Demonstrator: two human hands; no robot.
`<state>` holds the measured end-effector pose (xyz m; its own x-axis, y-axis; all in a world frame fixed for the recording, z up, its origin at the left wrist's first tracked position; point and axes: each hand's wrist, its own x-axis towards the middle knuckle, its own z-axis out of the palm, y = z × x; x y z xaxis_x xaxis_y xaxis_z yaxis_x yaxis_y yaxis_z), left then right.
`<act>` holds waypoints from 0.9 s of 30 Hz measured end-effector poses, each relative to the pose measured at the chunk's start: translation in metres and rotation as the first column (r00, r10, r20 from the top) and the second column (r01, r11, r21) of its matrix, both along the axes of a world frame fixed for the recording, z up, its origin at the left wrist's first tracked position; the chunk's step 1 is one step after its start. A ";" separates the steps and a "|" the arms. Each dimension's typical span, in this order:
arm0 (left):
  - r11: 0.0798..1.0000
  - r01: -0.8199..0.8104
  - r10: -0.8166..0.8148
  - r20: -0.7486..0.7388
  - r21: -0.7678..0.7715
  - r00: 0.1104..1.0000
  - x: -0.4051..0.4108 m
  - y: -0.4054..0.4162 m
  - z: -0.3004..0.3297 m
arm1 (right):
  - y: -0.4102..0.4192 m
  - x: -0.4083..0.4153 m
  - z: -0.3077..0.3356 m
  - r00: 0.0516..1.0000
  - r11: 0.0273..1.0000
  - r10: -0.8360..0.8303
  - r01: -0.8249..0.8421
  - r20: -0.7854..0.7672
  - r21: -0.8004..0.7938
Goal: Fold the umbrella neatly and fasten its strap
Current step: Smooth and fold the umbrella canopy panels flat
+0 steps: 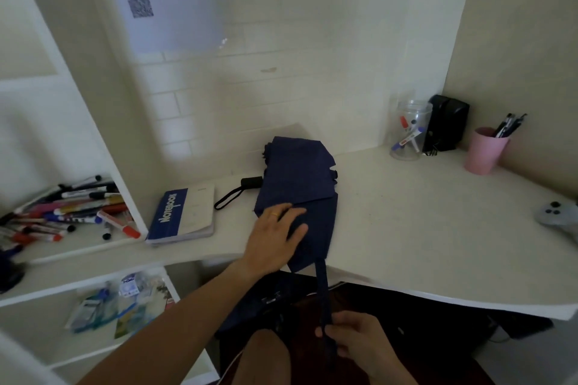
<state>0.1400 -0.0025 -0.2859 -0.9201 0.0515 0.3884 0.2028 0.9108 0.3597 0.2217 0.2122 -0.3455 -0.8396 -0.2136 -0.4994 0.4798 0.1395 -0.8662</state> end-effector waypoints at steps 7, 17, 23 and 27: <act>0.967 0.174 -0.113 0.300 -0.185 0.947 -0.033 -0.042 -0.021 | -0.006 -0.005 0.004 0.991 0.978 0.117 -0.102 -0.070 0.185; 0.926 0.290 -0.224 0.268 -0.240 0.937 -0.046 -0.068 -0.030 | -0.058 -0.134 0.069 0.371 0.547 0.765 0.055 -0.526 0.835; 0.886 0.338 -0.229 0.334 -0.318 0.914 -0.036 -0.093 -0.028 | -0.042 -0.153 0.047 0.374 0.210 0.910 -0.039 -0.181 0.977; 0.888 0.315 -0.207 0.321 -0.335 0.924 -0.021 -0.116 -0.025 | -0.037 -0.153 0.053 0.371 0.267 0.899 -0.047 -0.231 0.963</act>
<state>0.1192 -0.1182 -0.3112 -0.9177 0.3959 0.0317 0.3972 0.9144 0.0785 0.0690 0.1749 -0.2929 -0.7649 -0.6389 -0.0818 -0.6317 0.7689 -0.0987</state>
